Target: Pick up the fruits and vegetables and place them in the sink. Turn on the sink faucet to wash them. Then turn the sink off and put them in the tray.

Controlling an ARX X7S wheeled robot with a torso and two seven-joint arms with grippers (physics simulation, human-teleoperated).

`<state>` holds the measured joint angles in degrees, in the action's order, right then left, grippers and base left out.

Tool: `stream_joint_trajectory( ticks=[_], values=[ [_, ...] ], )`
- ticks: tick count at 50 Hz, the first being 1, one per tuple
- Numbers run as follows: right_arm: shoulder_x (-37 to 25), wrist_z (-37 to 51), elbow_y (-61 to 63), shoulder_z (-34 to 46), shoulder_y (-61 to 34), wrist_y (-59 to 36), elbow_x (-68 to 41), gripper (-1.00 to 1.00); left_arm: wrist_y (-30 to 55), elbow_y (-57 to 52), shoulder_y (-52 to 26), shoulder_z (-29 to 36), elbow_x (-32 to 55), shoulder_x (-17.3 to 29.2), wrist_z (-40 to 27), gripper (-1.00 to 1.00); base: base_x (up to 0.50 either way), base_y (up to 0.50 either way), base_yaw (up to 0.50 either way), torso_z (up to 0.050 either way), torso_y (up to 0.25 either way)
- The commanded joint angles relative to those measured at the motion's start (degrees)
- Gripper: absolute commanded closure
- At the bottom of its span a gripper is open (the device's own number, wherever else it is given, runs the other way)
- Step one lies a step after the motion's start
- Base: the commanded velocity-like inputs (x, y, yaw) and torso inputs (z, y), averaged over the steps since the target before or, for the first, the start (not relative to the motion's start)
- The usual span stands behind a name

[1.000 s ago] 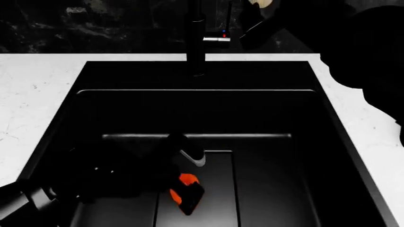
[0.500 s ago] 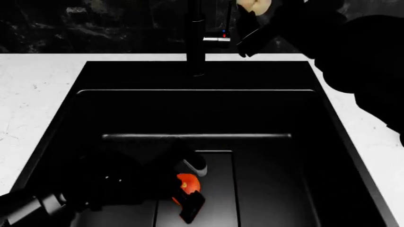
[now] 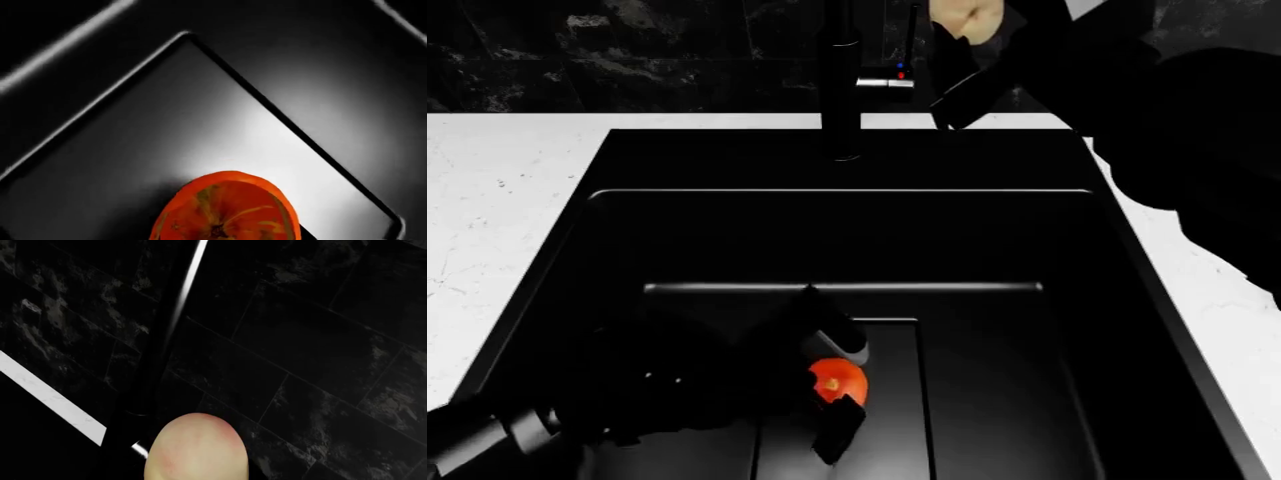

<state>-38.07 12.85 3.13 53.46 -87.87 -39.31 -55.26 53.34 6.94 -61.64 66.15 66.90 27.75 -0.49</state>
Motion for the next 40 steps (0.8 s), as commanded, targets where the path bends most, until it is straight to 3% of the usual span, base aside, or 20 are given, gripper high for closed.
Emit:
stream_joint_trajectory(
  ticks=[1, 11, 18, 25, 32, 40],
  values=[
    [-1.0, 0.8, 2.2, -0.8, 0.3, -1.0, -0.6, 1.00, 0.6, -10.0, -6.8, -8.4, 7.8, 3.9, -5.5, 1.00, 0.00, 0.00, 0.00, 0.000, 0.000],
    [-3.6, 4.0, 8.1, -5.5, -1.5, -5.9, -10.9, 1.00, 10.3, -12.7, -25.2, -16.2, 18.2, 8.1, -12.0, 1.00, 0.00, 0.00, 0.00, 0.000, 0.000],
    [-6.6, 7.7, 13.9, -7.1, -3.5, -10.0, -15.7, 1.00, 12.5, -8.3, -34.6, -18.8, 18.2, 9.1, -12.7, 1.00, 0.00, 0.00, 0.00, 0.000, 0.000],
    [-8.9, 10.1, 17.2, -7.6, -3.4, -12.0, -18.4, 1.00, 14.5, -7.1, -38.8, -19.8, 18.8, 10.5, -14.2, 1.00, -0.02, 0.00, 0.00, 0.000, 0.000],
    [-9.4, 14.1, 19.2, -6.9, -6.0, -17.4, -22.2, 1.00, 16.7, -7.6, -41.8, -21.2, 21.3, 12.3, -17.0, 1.00, -0.48, 0.00, 0.00, 0.000, 0.000],
    [-10.5, 27.7, 24.6, -10.3, -6.3, -18.6, -35.1, 1.00, 5.6, -15.9, -34.1, -26.1, 19.9, 12.3, -26.0, 1.00, -0.50, 0.00, 0.00, 0.000, 0.000]
  ],
)
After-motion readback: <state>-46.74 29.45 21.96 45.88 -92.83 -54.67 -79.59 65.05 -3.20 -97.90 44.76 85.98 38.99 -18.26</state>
